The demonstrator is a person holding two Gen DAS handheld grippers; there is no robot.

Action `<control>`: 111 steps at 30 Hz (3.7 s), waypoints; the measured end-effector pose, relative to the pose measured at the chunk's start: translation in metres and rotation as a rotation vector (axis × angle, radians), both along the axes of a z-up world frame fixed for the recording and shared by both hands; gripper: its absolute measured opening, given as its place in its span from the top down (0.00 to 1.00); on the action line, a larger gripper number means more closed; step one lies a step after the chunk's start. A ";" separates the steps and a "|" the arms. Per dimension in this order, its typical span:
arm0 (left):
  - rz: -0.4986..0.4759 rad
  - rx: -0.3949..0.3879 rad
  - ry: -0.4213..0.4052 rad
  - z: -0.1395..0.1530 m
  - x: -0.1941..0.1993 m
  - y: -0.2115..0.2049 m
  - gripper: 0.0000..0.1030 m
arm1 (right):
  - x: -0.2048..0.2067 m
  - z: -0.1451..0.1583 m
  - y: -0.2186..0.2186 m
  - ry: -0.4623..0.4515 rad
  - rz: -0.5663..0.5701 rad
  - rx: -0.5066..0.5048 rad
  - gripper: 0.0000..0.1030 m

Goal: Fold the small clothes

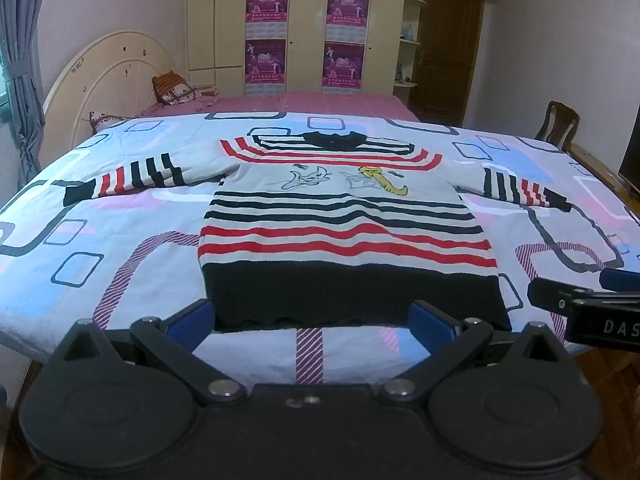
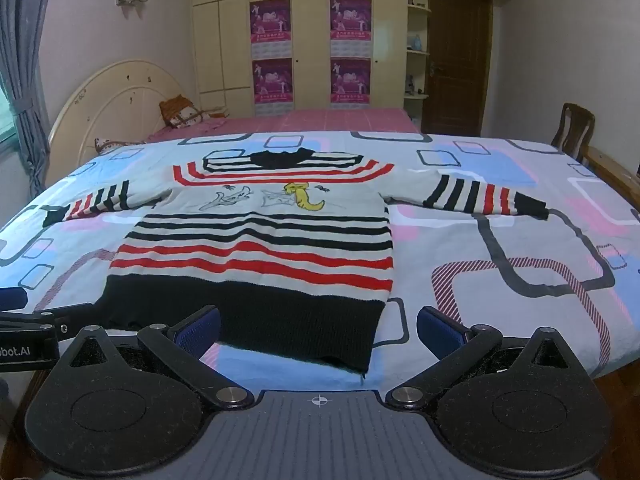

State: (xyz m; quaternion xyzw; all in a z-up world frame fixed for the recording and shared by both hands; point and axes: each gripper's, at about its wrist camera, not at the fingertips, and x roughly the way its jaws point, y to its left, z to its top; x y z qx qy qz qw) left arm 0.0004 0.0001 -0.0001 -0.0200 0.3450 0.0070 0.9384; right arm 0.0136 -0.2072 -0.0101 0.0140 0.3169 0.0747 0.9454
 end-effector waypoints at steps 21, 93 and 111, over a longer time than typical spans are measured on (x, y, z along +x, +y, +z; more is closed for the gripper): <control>0.001 0.001 -0.007 0.000 -0.001 0.000 0.00 | -0.002 0.000 0.001 0.001 0.012 -0.005 0.00; -0.187 -0.102 0.073 -0.034 0.271 -0.094 0.00 | 0.251 -0.044 -0.182 0.098 -0.285 0.118 0.00; 0.005 0.060 0.137 -0.049 0.325 -0.127 0.00 | 0.338 -0.108 -0.342 0.123 -0.604 0.394 0.54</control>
